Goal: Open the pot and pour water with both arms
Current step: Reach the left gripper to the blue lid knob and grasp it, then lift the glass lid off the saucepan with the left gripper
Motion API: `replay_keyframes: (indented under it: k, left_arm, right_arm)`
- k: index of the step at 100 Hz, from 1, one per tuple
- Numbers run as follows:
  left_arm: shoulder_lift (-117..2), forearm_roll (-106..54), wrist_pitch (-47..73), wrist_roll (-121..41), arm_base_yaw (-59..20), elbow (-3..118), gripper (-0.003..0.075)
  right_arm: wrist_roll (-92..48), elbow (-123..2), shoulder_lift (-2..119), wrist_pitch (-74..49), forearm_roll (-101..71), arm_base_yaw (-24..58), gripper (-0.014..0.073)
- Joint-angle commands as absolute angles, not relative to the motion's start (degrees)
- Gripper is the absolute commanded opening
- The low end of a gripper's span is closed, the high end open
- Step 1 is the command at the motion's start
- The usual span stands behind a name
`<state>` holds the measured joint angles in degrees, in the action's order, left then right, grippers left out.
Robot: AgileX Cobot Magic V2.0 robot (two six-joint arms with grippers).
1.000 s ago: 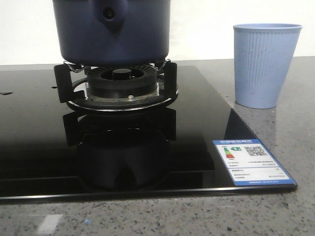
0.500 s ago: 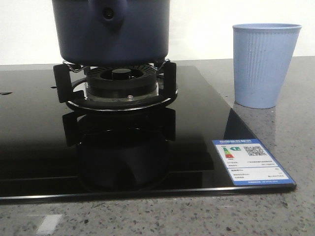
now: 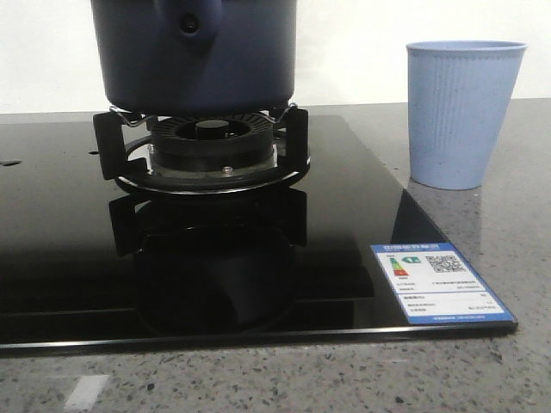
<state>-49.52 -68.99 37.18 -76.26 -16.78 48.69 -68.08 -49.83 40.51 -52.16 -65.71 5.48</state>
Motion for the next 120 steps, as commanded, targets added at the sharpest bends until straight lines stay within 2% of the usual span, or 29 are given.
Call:
replay_keyframes:
  k: [1,17,56,72,88,107,120]
  left_arm:
    - [-52.27,-68.76,30.62,-77.14,-19.25,51.61,0.0549]
    - [-59.66,-66.48,29.37,-77.18,-21.23,56.72,0.0512]
    - [-74.83,-65.97,27.46,-79.25,-21.14,72.09,0.0509]
    - [-79.47,-66.63,30.59,-79.25,-20.28,76.56,0.0445]
    - [-81.75,-71.48,37.74,-79.25,-15.14,78.08,0.0377]
    - [-82.77,-76.11,40.32,-79.25,-9.64,78.08,0.0385]
    - [-83.28,-74.48,39.65,-80.77,-10.56,78.08,0.0472]
  right_arm:
    - [-69.07,-51.73,40.58,-50.65,-68.24,5.15,0.0634]
    - [-69.07,-51.73,39.01,-50.47,-68.24,5.15,0.0636]
    - [-67.76,-51.73,34.66,-50.62,-68.24,5.15,0.0635]
    - [-66.45,-51.73,34.57,-52.47,-68.24,5.15,0.0635]
    - [-66.37,-51.73,34.57,-53.12,-68.24,5.15,0.0635]
    - [-66.37,-51.73,34.57,-53.49,-68.24,5.36,0.0635]
    - [-65.73,-51.73,34.57,-52.32,-68.24,5.36,0.0635]
